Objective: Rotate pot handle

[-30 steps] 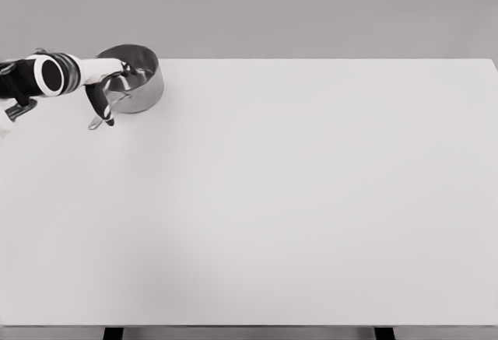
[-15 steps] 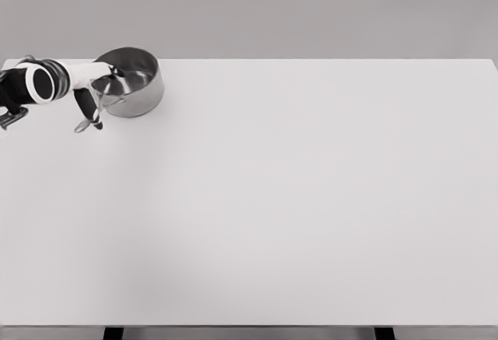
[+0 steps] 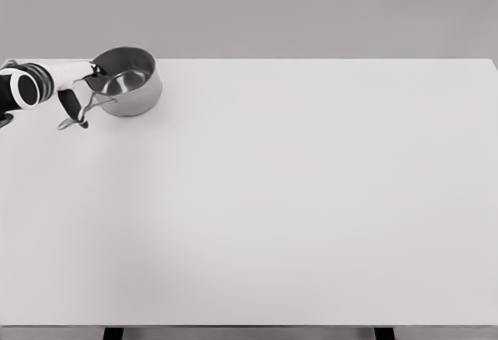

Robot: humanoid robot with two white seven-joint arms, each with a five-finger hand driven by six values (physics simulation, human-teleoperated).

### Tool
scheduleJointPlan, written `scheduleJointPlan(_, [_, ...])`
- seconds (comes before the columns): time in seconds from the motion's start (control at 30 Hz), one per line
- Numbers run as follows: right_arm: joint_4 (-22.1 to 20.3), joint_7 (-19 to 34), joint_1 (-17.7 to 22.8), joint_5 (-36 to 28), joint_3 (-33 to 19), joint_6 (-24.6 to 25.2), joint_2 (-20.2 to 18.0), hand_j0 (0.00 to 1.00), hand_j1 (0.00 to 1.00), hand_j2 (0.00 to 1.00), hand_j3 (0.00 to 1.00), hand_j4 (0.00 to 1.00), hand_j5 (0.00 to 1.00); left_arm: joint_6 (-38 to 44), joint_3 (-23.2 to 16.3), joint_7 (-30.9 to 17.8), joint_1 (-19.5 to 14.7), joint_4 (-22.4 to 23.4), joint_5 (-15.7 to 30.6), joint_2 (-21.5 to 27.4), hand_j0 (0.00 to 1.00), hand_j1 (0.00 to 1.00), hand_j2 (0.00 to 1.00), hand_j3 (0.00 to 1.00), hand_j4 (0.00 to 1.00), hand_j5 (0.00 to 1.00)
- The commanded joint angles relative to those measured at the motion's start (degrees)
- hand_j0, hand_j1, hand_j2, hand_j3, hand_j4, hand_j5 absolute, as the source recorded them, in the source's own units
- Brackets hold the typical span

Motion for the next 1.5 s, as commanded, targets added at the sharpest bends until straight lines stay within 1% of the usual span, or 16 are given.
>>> scheduleJointPlan(0.0, [0.01,0.03,0.00,0.01,0.01,0.00,0.00,1.00,1.00,1.00,1.00,1.00,1.00,-0.09,0.23,0.28,0.00,0.04,-0.45,0.50,1.00,1.00,1.00,1.00,1.00,1.00])
scheduleJointPlan(0.4, [0.01,-0.06,0.00,0.09,0.01,0.00,0.00,1.00,1.00,1.00,1.00,1.00,1.00,-0.09,0.49,0.37,0.09,0.21,-0.98,1.99,1.00,1.00,1.00,1.00,1.00,1.00])
scheduleJointPlan(0.57, [0.01,-0.06,0.00,0.01,0.01,0.00,0.00,1.00,1.00,1.00,1.00,1.00,1.00,-0.09,1.54,0.37,0.79,0.91,-0.98,2.08,1.00,1.00,1.00,1.00,1.00,1.00])
scheduleJointPlan(0.67, [0.01,-0.06,0.00,0.09,0.01,0.00,0.00,1.00,1.00,1.00,1.00,1.00,1.00,-0.09,1.63,0.37,0.88,0.91,-0.98,3.84,1.00,1.00,1.00,1.00,1.00,1.00])
scheduleJointPlan(0.97, [0.01,-0.06,0.00,0.09,0.01,0.00,0.00,1.00,1.00,1.00,1.00,1.00,1.00,-0.09,1.72,0.37,0.88,1.00,-1.07,4.01,1.00,1.00,1.00,1.00,1.00,1.00])
scheduleJointPlan(1.03, [0.01,-0.05,0.00,0.09,0.01,0.00,0.00,1.00,1.00,1.00,1.00,1.00,1.00,-0.09,2.07,0.37,1.14,1.79,-1.07,4.01,1.00,1.00,1.00,1.00,1.00,1.00])
scheduleJointPlan(1.1, [0.01,-0.05,0.00,0.01,0.01,0.00,0.00,1.00,1.00,1.00,1.00,1.00,1.00,-0.09,3.39,0.80,2.72,2.41,-1.15,4.01,1.00,1.00,1.00,1.00,1.00,1.00])
scheduleJointPlan(1.17, [0.01,-0.05,0.00,0.01,0.01,0.00,0.00,1.00,1.00,1.00,1.00,1.00,1.00,-0.09,3.39,2.56,2.99,3.55,-1.07,4.01,1.00,1.00,1.00,1.00,1.00,1.00])
scheduleJointPlan(1.4, [0.01,0.03,0.00,0.09,0.01,0.00,0.00,1.00,1.00,1.00,1.00,1.00,1.00,-0.09,3.39,2.65,3.08,4.87,-1.07,4.01,1.00,1.00,1.00,1.00,1.00,1.00])
scheduleJointPlan(1.47, [0.01,-0.05,0.09,0.01,0.01,0.00,0.00,1.00,1.00,1.00,1.00,1.00,1.00,-0.09,3.39,2.65,3.08,6.01,-1.07,3.92,1.00,1.00,1.00,1.00,1.00,1.00])
